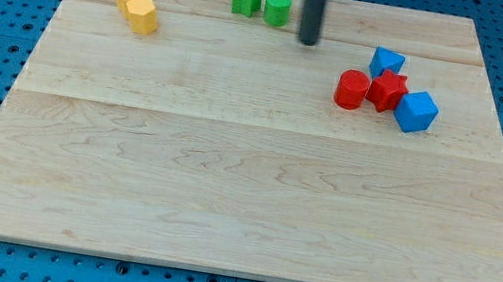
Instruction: Nudge the group of blocks down a bit
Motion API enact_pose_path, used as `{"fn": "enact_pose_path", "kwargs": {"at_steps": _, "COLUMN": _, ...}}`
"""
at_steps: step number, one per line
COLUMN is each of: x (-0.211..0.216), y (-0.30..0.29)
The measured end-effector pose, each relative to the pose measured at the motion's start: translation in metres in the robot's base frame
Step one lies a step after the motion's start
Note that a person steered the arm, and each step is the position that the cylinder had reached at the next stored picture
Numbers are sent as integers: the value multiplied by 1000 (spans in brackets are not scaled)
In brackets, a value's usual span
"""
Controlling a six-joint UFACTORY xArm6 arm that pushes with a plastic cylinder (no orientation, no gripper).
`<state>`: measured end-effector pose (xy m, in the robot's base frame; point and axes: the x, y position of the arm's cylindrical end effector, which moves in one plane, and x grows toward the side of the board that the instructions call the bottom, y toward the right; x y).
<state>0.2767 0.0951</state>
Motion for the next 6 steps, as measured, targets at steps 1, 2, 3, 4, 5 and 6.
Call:
{"fn": "enact_pose_path", "kwargs": {"at_steps": 1, "x": -32, "y": 49}}
{"fn": "enact_pose_path", "kwargs": {"at_steps": 2, "x": -31, "y": 101}}
{"fn": "enact_pose_path", "kwargs": {"at_steps": 3, "x": -10, "y": 109}}
{"fn": "enact_pose_path", "kwargs": {"at_steps": 4, "x": 1, "y": 82}}
{"fn": "enact_pose_path", "kwargs": {"at_steps": 5, "x": 11, "y": 60}}
{"fn": "enact_pose_path", "kwargs": {"at_steps": 6, "x": 18, "y": 59}}
